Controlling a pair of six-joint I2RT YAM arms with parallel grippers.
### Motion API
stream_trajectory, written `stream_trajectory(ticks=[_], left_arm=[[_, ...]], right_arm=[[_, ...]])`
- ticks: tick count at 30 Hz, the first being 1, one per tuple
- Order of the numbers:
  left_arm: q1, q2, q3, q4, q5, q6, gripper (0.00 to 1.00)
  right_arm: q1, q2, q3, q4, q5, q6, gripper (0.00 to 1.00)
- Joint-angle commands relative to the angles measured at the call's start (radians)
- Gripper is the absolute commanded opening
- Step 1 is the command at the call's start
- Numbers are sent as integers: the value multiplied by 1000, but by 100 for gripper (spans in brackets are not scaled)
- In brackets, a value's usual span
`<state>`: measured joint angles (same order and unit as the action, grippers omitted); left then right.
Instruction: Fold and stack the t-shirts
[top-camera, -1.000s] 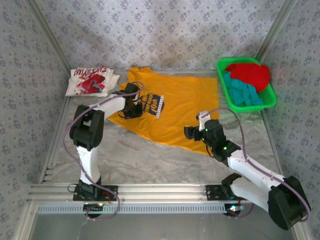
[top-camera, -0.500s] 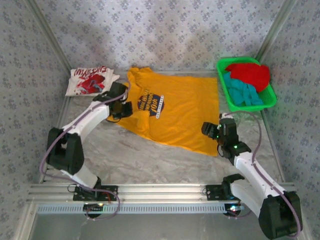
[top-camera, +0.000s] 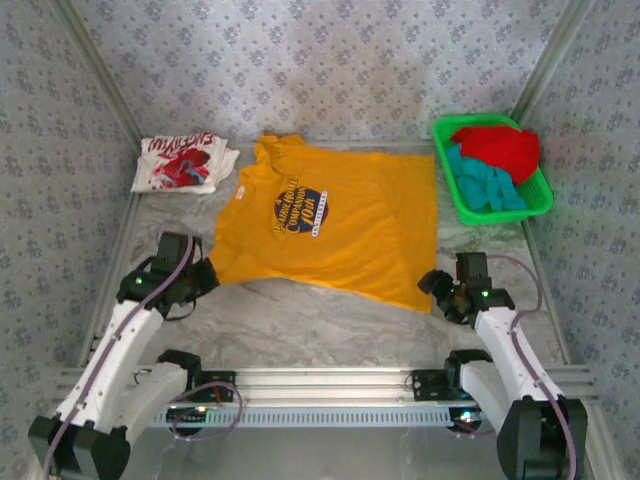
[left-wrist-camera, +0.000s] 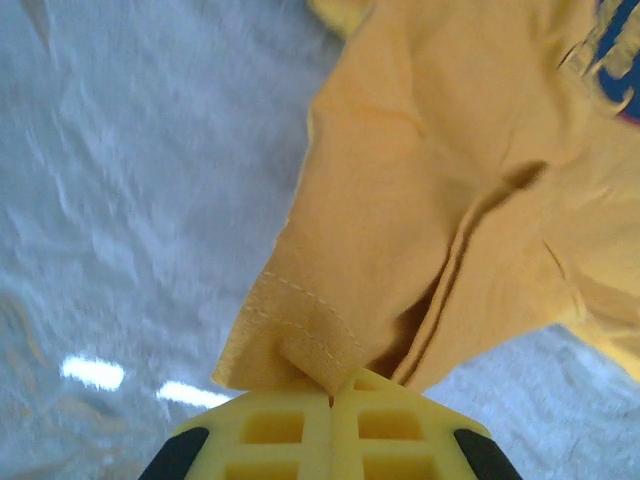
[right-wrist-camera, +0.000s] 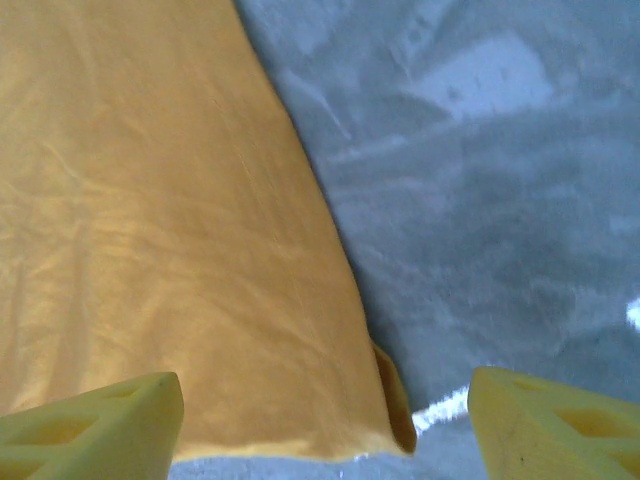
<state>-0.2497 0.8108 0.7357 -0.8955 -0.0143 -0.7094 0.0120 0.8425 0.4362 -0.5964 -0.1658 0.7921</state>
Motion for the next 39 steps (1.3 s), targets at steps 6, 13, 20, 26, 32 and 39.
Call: stream_trajectory(ticks=[6,13,20,26,32,39], left_arm=[[-2,-145,-176,24,121,-235,0],[-5,-156,-218,61,129,-237,0],[-5,-154,-224,101,122,-214,0],[-5,-140,-231,114,129,-213,0],[-5,-139,-224,114,117,-219,0],[-6,-168,-191,98,99,-213,0]], right_arm=[[-14,-34,-44,-127,-139,104,75],[-11,-28,-97,43,-155,150,70],[-12,62,-91,181,-130,116,67],[-8,123,-78,235,-128,104,42],[-6,66,-69,181,-104,98,14],[-10,13,-21,98,-98,78,0]])
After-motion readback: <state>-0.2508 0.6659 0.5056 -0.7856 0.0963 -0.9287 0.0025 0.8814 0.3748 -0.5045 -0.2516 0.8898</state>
